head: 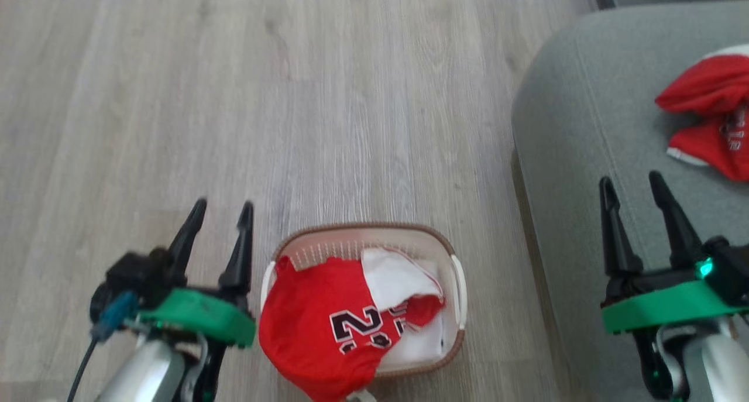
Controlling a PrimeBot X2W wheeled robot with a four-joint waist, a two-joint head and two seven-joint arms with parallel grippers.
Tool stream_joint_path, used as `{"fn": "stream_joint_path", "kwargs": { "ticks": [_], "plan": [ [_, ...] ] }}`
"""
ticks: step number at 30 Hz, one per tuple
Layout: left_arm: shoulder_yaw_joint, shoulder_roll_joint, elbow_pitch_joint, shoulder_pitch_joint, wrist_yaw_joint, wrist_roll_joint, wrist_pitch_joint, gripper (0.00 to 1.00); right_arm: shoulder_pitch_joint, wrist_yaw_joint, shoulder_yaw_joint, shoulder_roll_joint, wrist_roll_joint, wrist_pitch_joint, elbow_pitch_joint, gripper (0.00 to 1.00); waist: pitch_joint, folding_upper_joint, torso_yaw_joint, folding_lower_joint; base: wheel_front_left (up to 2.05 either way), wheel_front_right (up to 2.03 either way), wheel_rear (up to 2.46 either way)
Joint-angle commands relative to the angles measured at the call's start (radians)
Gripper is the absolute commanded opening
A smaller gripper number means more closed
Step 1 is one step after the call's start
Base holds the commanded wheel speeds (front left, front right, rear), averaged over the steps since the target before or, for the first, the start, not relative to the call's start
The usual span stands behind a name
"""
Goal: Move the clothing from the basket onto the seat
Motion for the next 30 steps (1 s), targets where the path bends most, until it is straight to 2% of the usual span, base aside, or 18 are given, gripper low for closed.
{"fn": "stream_joint_path", "kwargs": {
  "ticks": [1,4,14,15,25,30],
  "plan": [
    [0.028,0.004,-0.015,-0.082,-0.010,0.011,0.004,1.00,-0.050,0.000,0.017,-0.018,-0.013,-0.011,-0.039,1.00,0.045,0.0000,-0.018,0.0000,0.00,0.00,0.00],
    [0.013,-0.007,0.015,-0.128,-0.026,0.012,0.016,1.00,-0.081,0.000,0.016,-0.012,-0.018,-0.016,-0.044,1.00,0.095,0.0000,-0.035,0.0000,0.00,0.00,0.00],
    [-0.057,-0.049,0.234,-0.315,-0.128,0.018,0.059,1.00,-0.222,0.000,0.004,0.017,-0.041,-0.041,-0.061,1.00,0.283,0.0000,-0.101,0.0000,0.00,0.00,0.00],
    [-0.057,-0.049,0.234,-0.315,-0.128,0.018,0.059,1.00,-0.222,0.000,0.004,0.017,-0.041,-0.041,-0.061,1.00,0.283,0.0000,-0.101,0.0000,0.00,0.00,0.00],
    [-0.155,-0.124,0.541,-0.481,-0.240,0.023,0.134,1.00,-0.331,0.000,-0.001,0.030,-0.061,-0.052,-0.091,1.00,0.431,0.0000,-0.138,0.0000,0.00,0.00,0.00],
    [-0.199,-0.147,0.702,-0.567,-0.272,0.021,0.169,1.00,-0.389,0.000,0.004,0.042,-0.069,-0.056,-0.107,1.00,0.515,0.0000,-0.154,0.0000,0.00,0.00,0.00]
  ]
}}
